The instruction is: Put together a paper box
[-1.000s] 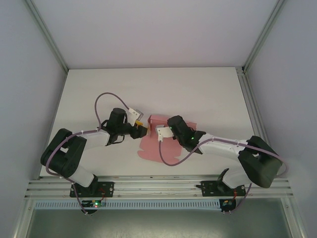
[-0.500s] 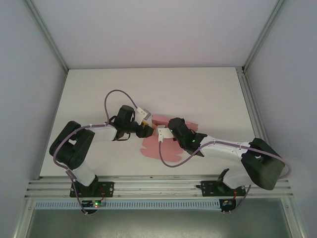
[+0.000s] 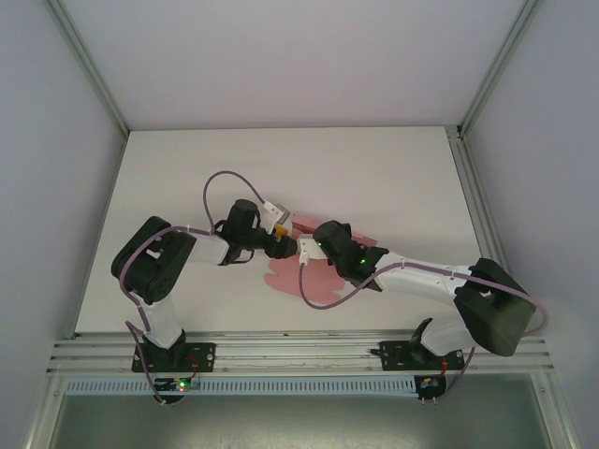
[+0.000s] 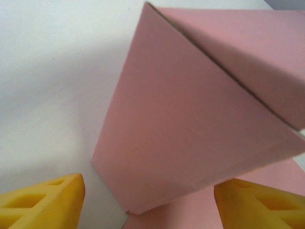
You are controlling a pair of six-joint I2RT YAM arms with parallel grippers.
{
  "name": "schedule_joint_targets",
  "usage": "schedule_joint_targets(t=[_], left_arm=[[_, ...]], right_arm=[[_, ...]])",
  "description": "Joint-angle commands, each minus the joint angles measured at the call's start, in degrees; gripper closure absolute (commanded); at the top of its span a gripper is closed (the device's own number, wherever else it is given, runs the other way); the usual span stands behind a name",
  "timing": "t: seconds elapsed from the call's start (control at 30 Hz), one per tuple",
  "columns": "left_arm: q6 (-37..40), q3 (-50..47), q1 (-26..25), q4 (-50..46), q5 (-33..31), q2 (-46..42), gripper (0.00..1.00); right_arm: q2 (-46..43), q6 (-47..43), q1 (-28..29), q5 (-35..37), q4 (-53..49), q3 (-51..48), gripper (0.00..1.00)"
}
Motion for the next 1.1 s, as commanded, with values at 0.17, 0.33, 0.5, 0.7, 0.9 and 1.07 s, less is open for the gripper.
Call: schedule_joint_targets(t=[0.17, 0.33, 0.5, 0.7, 0.9, 1.07], left_arm=[[2.38, 2.84, -1.88, 7.15, 3.09, 1.30, 0.32], [-0.81, 6.15, -1.93, 9.11, -3.34, 3.16, 0.57], [-6.01, 4.91, -2.09, 17.79, -8.65, 5.54, 0.84], [-9.19, 2.72, -2.53, 20.81, -15.45, 4.95, 0.93], [-11.24, 5.12, -7.08, 13.33, -34.52, 3.33, 1.00], [-28.24, 3.93, -8.74, 11.53, -50.43, 4.56, 1.00]], right_arm=[[2.03, 2.22, 3.22, -10.58, -9.75, -0.17, 1.00], [2.93, 3.10, 3.51, -11.91, -10.35, 0.32, 1.00], [3.29, 4.04, 3.67, -12.82, -10.81, 0.42, 1.00], [3.47, 4.83, 3.65, -12.34, -12.21, 0.54, 1.00], [3.85, 6.11, 3.58, -12.84, -12.88, 1.46, 1.00], [3.12, 9.14, 3.60, -13.99, -14.07, 1.82, 1.00]])
